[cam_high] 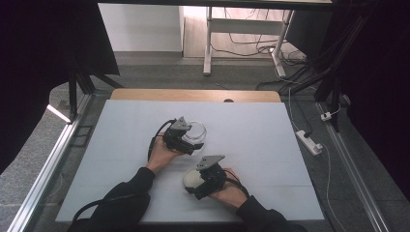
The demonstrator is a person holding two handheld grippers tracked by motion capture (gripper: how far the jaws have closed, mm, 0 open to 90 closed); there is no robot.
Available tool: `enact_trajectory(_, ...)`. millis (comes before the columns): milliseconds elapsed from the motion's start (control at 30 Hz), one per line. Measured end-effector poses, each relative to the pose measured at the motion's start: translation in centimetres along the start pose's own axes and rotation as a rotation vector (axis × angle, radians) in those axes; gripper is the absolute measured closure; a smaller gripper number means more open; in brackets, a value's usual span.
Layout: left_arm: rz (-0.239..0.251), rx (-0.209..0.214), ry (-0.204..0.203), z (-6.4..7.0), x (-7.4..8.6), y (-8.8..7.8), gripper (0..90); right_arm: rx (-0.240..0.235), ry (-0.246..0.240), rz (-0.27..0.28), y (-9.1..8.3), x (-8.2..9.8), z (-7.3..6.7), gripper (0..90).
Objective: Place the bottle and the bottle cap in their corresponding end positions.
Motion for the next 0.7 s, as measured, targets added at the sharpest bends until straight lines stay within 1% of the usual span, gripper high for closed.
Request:
enact_trajectory(100, -0.004, -0.007, 0.004, 0.0, 0.0, 0.0, 4.4, -0.004, 0.011, 0.004, 0.0, 0.0, 0.1, 3.4)
enact_trajectory(267, 0.015, 0.018, -0.033, -0.2, -0.2, -0.2, 1.3, -0.011, 0.008, 0.004, -0.1, 0.0, 0.0, 1.8)
enact_trajectory(467, 0.018, 0.029, -0.032, 0.0, -0.3, -0.4, 0.0, -0.017, 0.018, 0.018, -0.2, -0.1, 0.1, 0.7)
enact_trajectory(700, 0.021, 0.032, -0.039, 0.0, -0.6, -1.2, 0.0, -0.016, 0.007, 0.033, -0.3, -0.1, 0.0, 0.5)
Point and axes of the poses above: each handheld gripper's, and its own axes: y roughly forward along the jaws, x roughly out of its underside, z roughly to its right, the point moved 3 cm from there along y, roughly forward along the jaws, and after that the axes turned 14 degrees about z, right-handed, at the moved point
